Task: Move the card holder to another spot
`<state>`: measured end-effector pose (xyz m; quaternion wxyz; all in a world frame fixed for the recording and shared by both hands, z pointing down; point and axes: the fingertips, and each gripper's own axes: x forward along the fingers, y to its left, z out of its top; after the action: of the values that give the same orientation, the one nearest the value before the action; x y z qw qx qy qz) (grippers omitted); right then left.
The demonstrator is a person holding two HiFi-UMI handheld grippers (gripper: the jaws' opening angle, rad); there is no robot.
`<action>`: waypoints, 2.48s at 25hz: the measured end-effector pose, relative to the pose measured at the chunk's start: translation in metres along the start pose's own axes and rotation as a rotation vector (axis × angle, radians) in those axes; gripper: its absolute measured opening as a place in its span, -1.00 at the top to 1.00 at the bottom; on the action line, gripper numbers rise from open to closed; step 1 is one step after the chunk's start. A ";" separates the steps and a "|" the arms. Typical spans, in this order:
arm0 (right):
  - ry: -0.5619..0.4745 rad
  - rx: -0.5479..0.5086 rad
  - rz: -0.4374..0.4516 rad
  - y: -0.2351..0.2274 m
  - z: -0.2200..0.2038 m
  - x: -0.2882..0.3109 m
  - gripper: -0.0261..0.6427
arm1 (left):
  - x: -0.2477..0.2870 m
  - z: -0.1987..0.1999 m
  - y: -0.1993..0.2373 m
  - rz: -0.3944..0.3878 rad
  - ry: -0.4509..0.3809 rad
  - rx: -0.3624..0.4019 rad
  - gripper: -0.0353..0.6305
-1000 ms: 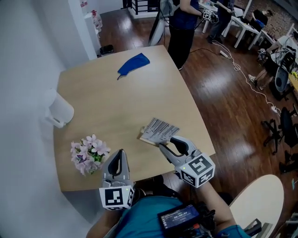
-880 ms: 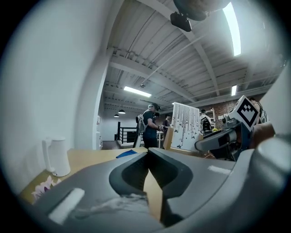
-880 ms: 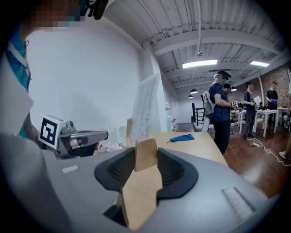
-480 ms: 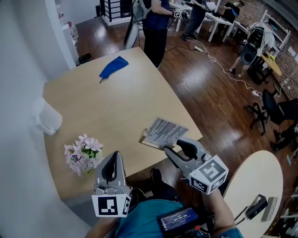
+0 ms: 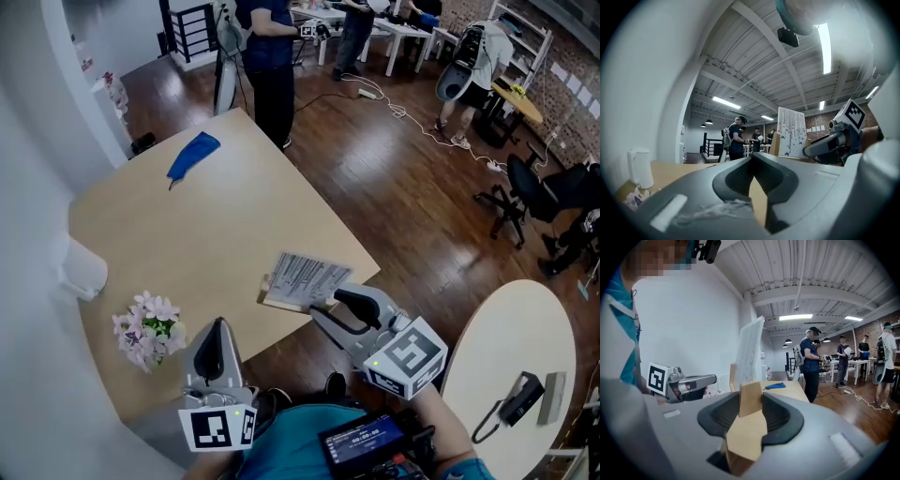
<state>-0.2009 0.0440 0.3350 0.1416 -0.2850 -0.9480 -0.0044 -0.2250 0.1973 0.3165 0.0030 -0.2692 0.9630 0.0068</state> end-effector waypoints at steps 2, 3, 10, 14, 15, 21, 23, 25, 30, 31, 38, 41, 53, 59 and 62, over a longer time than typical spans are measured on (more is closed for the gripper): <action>-0.001 -0.001 0.005 -0.002 -0.002 -0.003 0.49 | 0.003 0.000 -0.007 -0.004 -0.003 0.013 0.87; -0.003 0.000 0.007 -0.004 -0.001 -0.003 0.49 | 0.005 0.001 -0.010 -0.008 -0.004 0.024 0.87; -0.008 0.015 0.016 -0.006 -0.004 -0.003 0.50 | 0.007 -0.002 -0.019 -0.020 0.007 0.059 0.87; -0.010 0.021 0.024 -0.005 -0.002 -0.003 0.50 | 0.006 -0.004 -0.019 -0.009 0.025 0.067 0.87; -0.009 0.023 0.024 -0.004 -0.002 -0.004 0.50 | 0.005 -0.004 -0.019 -0.009 0.025 0.069 0.87; -0.014 0.031 0.007 0.005 -0.005 0.001 0.50 | -0.002 -0.004 -0.017 -0.047 -0.010 0.060 0.86; -0.022 0.035 -0.005 0.005 -0.003 -0.002 0.50 | -0.003 -0.004 -0.019 -0.051 -0.012 0.056 0.86; -0.031 0.037 -0.023 0.002 -0.002 -0.007 0.50 | 0.000 -0.004 -0.022 -0.059 -0.013 0.054 0.85; -0.055 0.056 -0.123 -0.020 -0.009 -0.039 0.50 | 0.018 -0.003 -0.060 -0.151 -0.039 0.073 0.85; -0.061 0.066 -0.159 -0.027 -0.012 -0.051 0.50 | 0.024 -0.003 -0.073 -0.186 -0.041 0.074 0.85; -0.072 0.124 -0.464 -0.058 -0.035 -0.153 0.50 | 0.051 0.001 -0.168 -0.433 -0.044 0.053 0.85; -0.064 0.151 -0.596 -0.074 -0.046 -0.200 0.50 | 0.060 -0.002 -0.214 -0.553 -0.026 0.037 0.85; -0.012 0.257 -1.072 -0.097 -0.125 -0.379 0.50 | 0.047 -0.017 -0.388 -0.945 -0.028 0.048 0.85; 0.037 0.331 -1.274 -0.103 -0.193 -0.449 0.50 | 0.038 -0.044 -0.452 -1.074 0.006 0.068 0.85; 0.047 0.372 -1.371 -0.106 -0.231 -0.481 0.50 | 0.033 -0.063 -0.478 -1.130 0.042 0.094 0.85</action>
<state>0.1865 -0.3243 0.4345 0.1738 0.4047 -0.8955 0.0634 -0.0052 -0.2290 0.3739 -0.0008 -0.7424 0.6686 -0.0440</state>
